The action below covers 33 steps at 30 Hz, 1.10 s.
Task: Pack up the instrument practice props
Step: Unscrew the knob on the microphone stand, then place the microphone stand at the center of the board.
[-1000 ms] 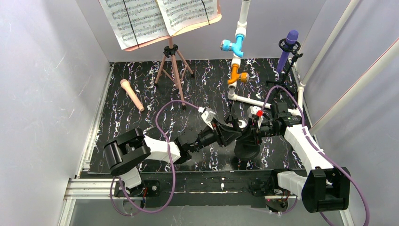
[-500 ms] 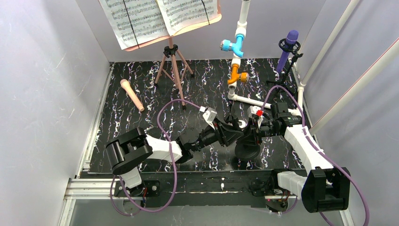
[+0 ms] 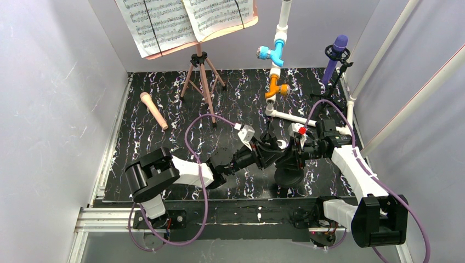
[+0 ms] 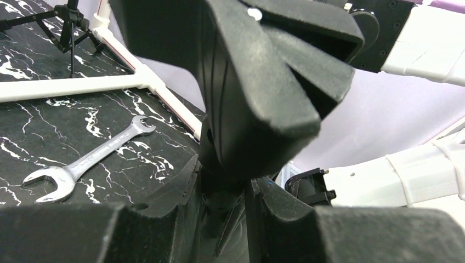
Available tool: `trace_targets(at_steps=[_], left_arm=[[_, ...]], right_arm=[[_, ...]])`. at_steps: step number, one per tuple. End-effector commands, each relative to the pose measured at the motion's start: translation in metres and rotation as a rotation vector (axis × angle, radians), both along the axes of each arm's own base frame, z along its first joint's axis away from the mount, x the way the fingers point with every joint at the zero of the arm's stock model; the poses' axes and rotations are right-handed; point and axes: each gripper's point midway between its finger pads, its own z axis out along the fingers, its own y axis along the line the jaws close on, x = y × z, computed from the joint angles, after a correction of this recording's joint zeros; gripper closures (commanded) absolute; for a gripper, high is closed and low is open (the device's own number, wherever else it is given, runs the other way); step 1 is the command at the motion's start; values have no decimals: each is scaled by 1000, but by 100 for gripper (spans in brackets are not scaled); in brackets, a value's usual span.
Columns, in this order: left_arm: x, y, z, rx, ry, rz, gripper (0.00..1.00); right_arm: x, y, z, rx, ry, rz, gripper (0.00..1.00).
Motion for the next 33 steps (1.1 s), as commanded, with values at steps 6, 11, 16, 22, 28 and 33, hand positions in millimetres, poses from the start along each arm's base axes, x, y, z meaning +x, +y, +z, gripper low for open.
trace_targets(at_steps=[6,11,16,22,28,33], left_arm=[[2,29,17,-9,-66,45,100],[8,61,2,74,-63,106,100],[28,115,-7,240,-105,267,100],[72,201,-1,431,-161,592,100],[117,293,11,496,-121,937,100],[142,350,19,513,-70,1149,100]], right_arm=[[6,4,14,41,-37,3,8],[11,3,12,13,-48,-15,2],[14,0,12,-20,-89,-32,2],[19,-4,9,-54,-108,-57,2],[24,-6,8,-75,-118,-81,2],[27,-7,6,-89,-118,-100,2]])
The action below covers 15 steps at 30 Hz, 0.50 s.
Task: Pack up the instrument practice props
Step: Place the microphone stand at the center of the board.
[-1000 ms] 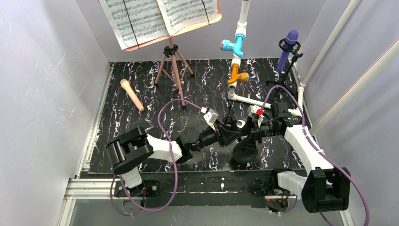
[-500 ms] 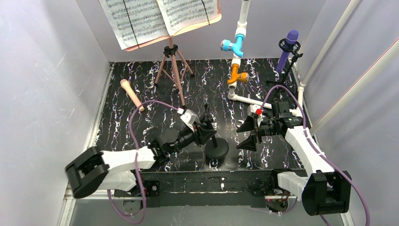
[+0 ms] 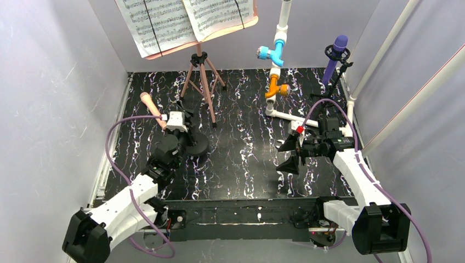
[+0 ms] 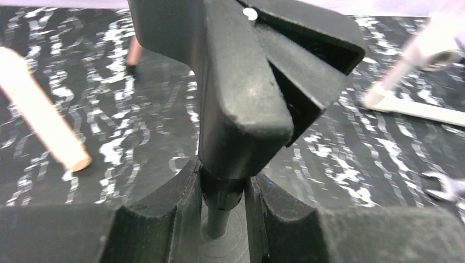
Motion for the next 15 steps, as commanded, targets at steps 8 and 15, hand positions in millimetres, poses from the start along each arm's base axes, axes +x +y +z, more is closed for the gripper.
trace_targets(at_steps=[8,15], left_arm=[[45,145,36,-62,-59,602,100],[67,210,36,-56,-38,814,100]], right_arm=[[12,-1,5,-14,-36,-40,2],[12,-1,4,-16,-32,-43,2]])
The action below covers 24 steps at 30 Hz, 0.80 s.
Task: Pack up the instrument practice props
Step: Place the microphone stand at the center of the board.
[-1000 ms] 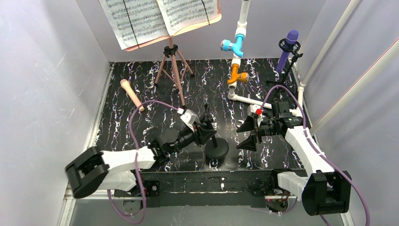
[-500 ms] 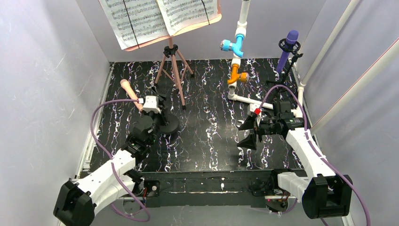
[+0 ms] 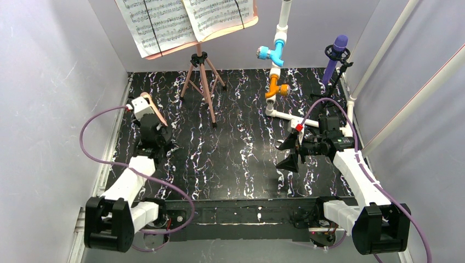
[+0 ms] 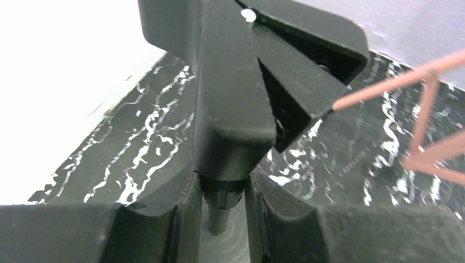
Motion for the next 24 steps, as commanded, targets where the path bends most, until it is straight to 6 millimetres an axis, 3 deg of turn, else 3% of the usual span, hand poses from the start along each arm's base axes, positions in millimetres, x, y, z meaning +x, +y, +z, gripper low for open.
trace_targets(at_steps=[1,11,20,24], left_arm=[[22,40,45,-32,-139,160,100],[44,100,28,2,-67,332,100],[73,116,12,-4,-29,323,100],[77,116,3,-4,-8,322,69]], right_arm=[[3,1,5,8,-29,-2,1],[3,0,3,3,-22,-6,2],[4,0,-1,0,-11,-6,2],[4,0,-1,-1,-13,-6,2]])
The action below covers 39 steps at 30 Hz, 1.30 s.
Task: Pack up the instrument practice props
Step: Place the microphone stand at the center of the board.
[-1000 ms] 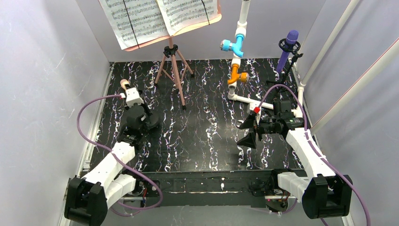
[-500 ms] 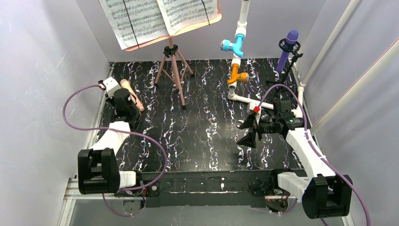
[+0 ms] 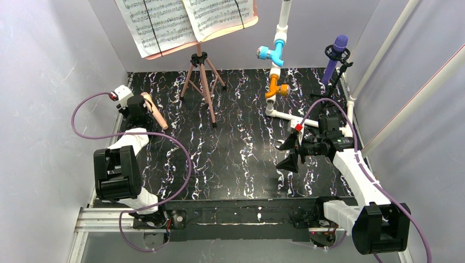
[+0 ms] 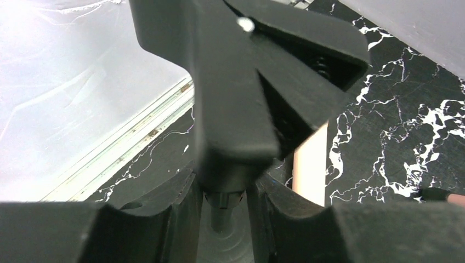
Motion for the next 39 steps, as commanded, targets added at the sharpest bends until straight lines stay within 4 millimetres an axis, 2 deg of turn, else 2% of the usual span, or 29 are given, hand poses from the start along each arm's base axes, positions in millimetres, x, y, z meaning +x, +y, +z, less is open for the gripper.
trace_targets(at_steps=[1,4,8,12,16,21,23,25,26,27,31,33,39], left_arm=[[15,7,38,28,-122,20,67],[11,6,34,25,-113,22,58],[5,3,34,10,-118,13,27],[-11,-12,36,-90,-124,-11,3],[-35,-32,35,-238,-109,-23,2],[-86,-46,37,-390,-10,58,2],[-102,-59,41,-440,13,21,2],[-111,-77,44,-488,-2,-63,2],[-117,-86,37,-512,-3,-107,2],[-118,-95,44,-528,-37,-162,2],[-128,-128,40,-573,-54,-355,2],[-129,-153,46,-600,-53,-517,2],[-139,-210,54,-521,4,-913,2]], right_arm=[[4,1,2,8,-27,7,2],[3,2,3,12,-28,10,2],[3,2,4,13,-31,13,2],[3,2,5,12,-38,13,2],[3,1,5,4,-43,13,1],[2,-2,3,-24,-66,17,2],[2,-5,1,-44,-74,16,2],[3,-8,1,-56,-88,14,2],[4,-11,1,-59,-93,9,2],[4,-13,2,-60,-94,2,2],[11,-23,8,-53,-98,-44,2],[16,-28,11,-64,-97,-71,2],[21,-47,33,-209,-98,-108,2]])
